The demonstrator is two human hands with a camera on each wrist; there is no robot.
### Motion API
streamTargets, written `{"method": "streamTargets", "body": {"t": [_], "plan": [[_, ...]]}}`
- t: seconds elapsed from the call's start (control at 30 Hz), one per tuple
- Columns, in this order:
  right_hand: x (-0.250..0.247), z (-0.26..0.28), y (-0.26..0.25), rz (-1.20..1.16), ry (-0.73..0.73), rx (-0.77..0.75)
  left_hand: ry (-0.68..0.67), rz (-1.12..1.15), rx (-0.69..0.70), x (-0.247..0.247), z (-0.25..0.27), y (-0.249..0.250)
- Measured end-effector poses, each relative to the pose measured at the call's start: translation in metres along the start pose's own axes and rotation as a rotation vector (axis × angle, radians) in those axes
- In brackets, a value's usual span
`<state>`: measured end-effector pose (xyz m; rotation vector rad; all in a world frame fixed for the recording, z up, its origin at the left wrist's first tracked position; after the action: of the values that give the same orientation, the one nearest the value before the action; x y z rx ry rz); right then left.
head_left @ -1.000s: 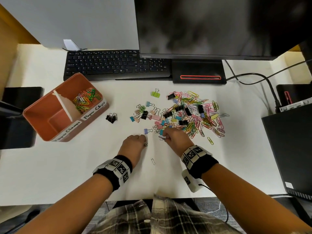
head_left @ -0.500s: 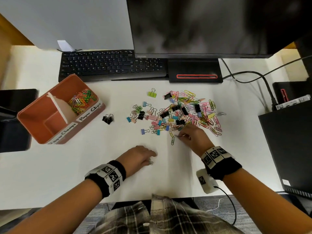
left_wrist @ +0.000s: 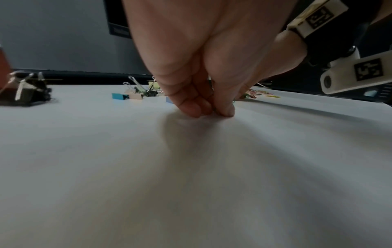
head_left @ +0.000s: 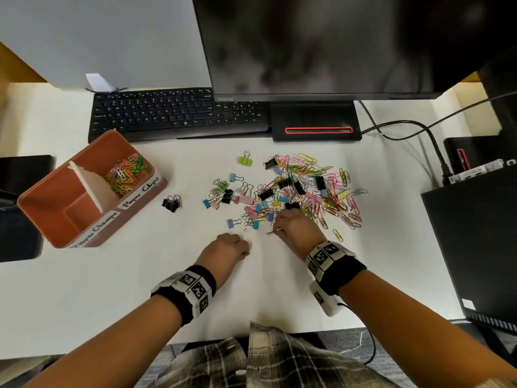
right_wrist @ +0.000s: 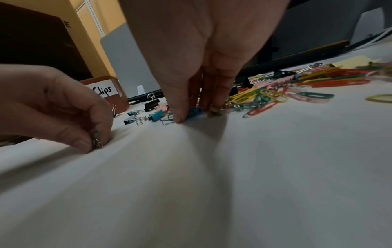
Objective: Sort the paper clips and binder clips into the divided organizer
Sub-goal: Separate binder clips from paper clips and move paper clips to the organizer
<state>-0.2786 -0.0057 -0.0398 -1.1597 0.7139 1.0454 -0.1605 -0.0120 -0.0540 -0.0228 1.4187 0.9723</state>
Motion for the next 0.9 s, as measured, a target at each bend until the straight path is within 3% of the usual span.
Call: {"method": "streamTargets", "body": {"t": [0.1, 0.27, 0.6, 0.7, 0.9], "plan": [[-0.008, -0.005, -0.001, -0.061, 0.016, 0.019, 0.048, 0.145, -0.142, -0.011, 0.003, -0.019], [-0.009, -0.011, 0.004, -0.124, -0.053, 0.114, 0.284, 0.338, -0.348, -0.048, 0.012, -0.053], [-0.001, -0.017, 0.015, -0.145, -0.139, 0.281, 0.275, 0.346, -0.494, -0.06, 0.034, -0.087], [0.0, -0.017, 0.014, -0.166, -0.123, 0.282, 0.277, 0.34, -0.484, -0.062, 0.035, -0.085], [-0.002, -0.01, 0.012, -0.119, -0.05, 0.242, 0.126, 0.268, -0.25, -0.035, -0.003, -0.037]]}}
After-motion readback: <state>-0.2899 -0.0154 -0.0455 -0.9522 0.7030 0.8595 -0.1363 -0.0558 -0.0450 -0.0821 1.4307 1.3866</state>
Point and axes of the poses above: each hand's wrist, its own z-axis away from the middle knuckle, its own x-axis out of the palm, y = z × x, the point moved 10 cm from there along -z, towards the middle knuckle, and after that the axes turned 3 degrees about y, right-handed, at the moved point
